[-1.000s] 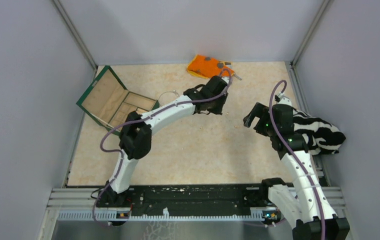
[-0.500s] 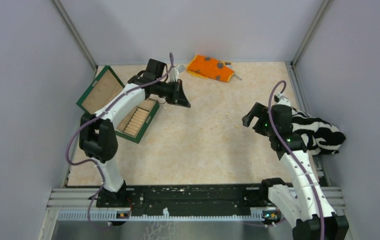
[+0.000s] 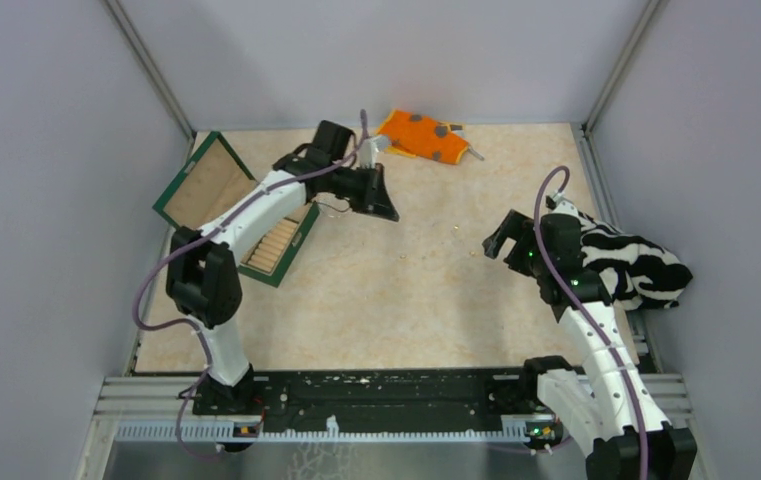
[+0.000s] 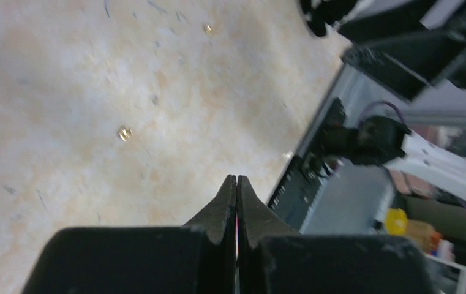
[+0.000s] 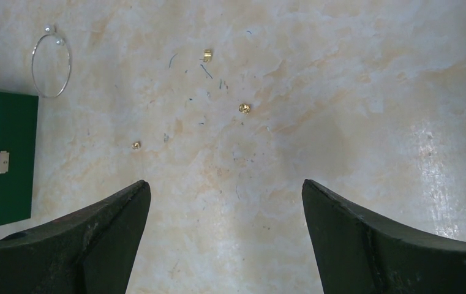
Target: Organize the mixed jewelry
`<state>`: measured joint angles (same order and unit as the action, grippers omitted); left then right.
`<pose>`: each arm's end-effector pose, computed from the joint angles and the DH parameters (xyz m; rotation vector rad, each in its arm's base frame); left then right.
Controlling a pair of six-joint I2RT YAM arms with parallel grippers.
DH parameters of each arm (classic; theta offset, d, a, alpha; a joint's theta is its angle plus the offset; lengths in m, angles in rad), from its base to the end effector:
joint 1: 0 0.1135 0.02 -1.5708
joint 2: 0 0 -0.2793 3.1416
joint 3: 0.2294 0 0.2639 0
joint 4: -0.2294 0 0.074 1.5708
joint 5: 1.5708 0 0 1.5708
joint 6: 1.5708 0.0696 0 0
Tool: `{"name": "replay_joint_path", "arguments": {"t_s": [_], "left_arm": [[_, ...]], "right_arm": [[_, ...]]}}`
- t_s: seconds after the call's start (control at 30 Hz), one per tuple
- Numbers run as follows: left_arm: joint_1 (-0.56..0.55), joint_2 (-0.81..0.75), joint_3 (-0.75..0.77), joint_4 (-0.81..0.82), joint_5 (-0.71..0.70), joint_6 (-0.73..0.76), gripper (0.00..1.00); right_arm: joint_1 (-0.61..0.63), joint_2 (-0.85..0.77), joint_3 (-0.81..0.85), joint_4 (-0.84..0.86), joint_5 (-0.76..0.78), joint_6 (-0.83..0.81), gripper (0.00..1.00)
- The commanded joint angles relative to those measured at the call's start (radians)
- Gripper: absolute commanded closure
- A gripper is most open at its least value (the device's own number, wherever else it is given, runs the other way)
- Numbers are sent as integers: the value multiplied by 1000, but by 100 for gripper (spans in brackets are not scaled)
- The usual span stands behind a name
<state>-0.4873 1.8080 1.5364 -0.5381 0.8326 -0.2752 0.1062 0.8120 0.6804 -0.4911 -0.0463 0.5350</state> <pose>0.3582 -0.2481 0.2864 0.6777 2.3467 -1.3452 0.2055 0.0251 0.2582 0.4471 2.1775 0.4082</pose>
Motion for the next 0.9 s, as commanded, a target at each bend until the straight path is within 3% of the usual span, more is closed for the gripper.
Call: {"name": "replay_joint_path", "arguments": {"t_s": [0.0, 0.13, 0.3, 0.47, 0.87], "left_arm": [[-197, 143, 212, -111, -457, 8, 100], [-295, 292, 376, -107, -671, -8, 98], [-325, 461, 554, -70, -760, -20, 70], [-339, 598, 686, -70, -781, -13, 51], [-341, 715, 734, 15, -781, -24, 54]], "right_arm": [[-6, -6, 24, 43, 14, -11, 7], [-6, -10, 47, 5, 72, -16, 7], [-7, -25, 66, -45, 132, -16, 6], [-7, -52, 67, -63, 142, -13, 6], [-6, -32, 67, -54, 108, -4, 7]]}}
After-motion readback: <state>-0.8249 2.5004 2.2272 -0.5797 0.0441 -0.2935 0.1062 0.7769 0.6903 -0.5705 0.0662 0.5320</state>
